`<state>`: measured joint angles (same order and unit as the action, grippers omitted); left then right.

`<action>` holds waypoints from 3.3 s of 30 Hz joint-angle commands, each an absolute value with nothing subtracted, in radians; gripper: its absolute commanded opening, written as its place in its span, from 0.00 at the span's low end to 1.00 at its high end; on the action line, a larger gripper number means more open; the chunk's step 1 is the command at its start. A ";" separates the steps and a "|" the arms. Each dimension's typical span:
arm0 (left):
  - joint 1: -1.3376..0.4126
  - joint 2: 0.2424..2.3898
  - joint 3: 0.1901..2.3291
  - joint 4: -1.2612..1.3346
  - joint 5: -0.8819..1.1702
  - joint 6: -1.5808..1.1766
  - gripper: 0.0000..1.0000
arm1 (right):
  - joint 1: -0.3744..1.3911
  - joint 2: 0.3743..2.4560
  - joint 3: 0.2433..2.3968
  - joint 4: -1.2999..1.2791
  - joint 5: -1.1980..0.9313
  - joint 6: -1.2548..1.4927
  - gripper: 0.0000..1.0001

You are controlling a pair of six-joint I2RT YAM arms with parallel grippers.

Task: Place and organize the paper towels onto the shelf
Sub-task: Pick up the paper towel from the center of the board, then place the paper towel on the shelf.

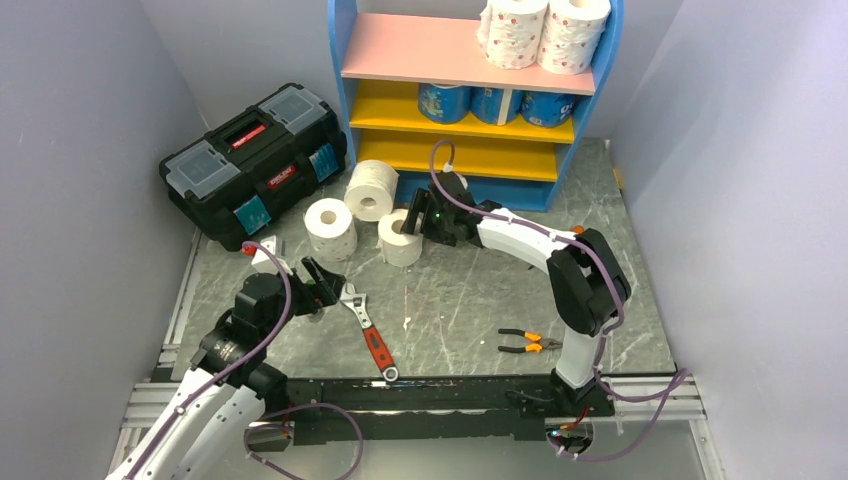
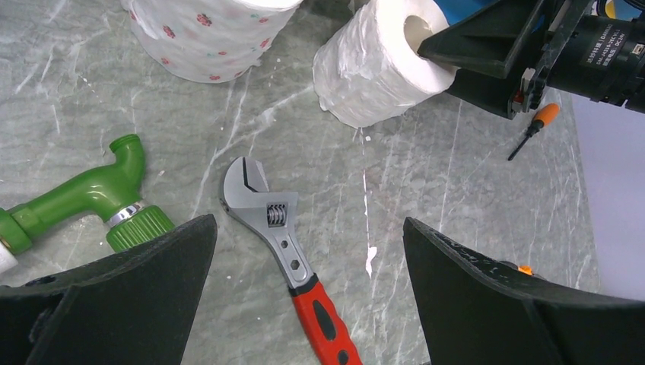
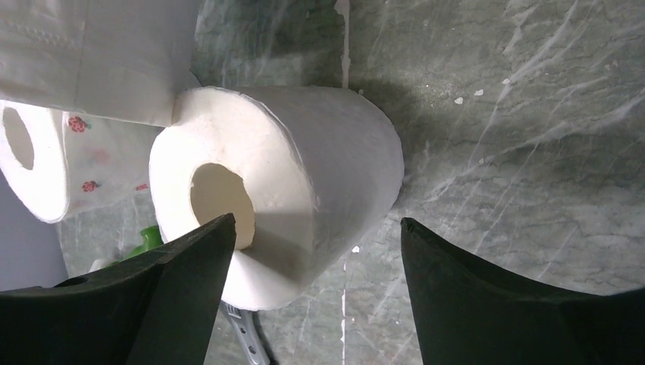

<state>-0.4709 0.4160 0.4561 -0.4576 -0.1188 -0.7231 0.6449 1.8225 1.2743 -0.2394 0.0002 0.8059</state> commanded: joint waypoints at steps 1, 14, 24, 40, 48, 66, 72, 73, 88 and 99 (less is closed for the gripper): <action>-0.469 0.412 0.456 -0.440 -0.101 -0.738 0.99 | 0.638 1.825 1.318 -0.232 0.032 0.837 0.82; -0.469 0.416 0.432 -0.423 -0.071 -0.766 0.99 | 0.627 1.843 1.323 -0.285 0.020 0.861 0.40; -0.470 0.424 0.436 -0.421 -0.061 -0.770 1.00 | 0.622 1.681 1.326 -0.462 0.121 0.874 0.00; -0.470 0.483 0.404 -0.332 0.003 -0.812 0.99 | 0.273 1.305 1.332 -0.856 0.272 1.144 0.00; -0.469 0.493 0.411 -0.316 0.010 -0.810 0.99 | 0.157 1.343 1.455 -0.843 0.262 1.178 0.00; -0.470 0.660 0.447 -0.202 0.050 -0.808 0.98 | 0.108 1.561 1.612 -0.797 0.270 1.261 0.00; -0.471 0.742 0.454 -0.080 0.091 -0.829 0.96 | 0.106 1.606 1.655 -0.804 0.298 1.268 0.00; -0.470 0.762 0.459 -0.049 0.102 -0.836 0.95 | 0.103 1.614 1.665 -0.808 0.300 1.270 0.00; -0.694 1.135 0.641 0.387 -0.088 -0.768 0.99 | 0.088 1.692 1.753 -0.829 0.312 1.279 0.08; -0.720 1.476 0.831 0.749 -0.031 -0.585 0.99 | 0.066 1.708 1.778 -0.809 0.258 1.268 0.31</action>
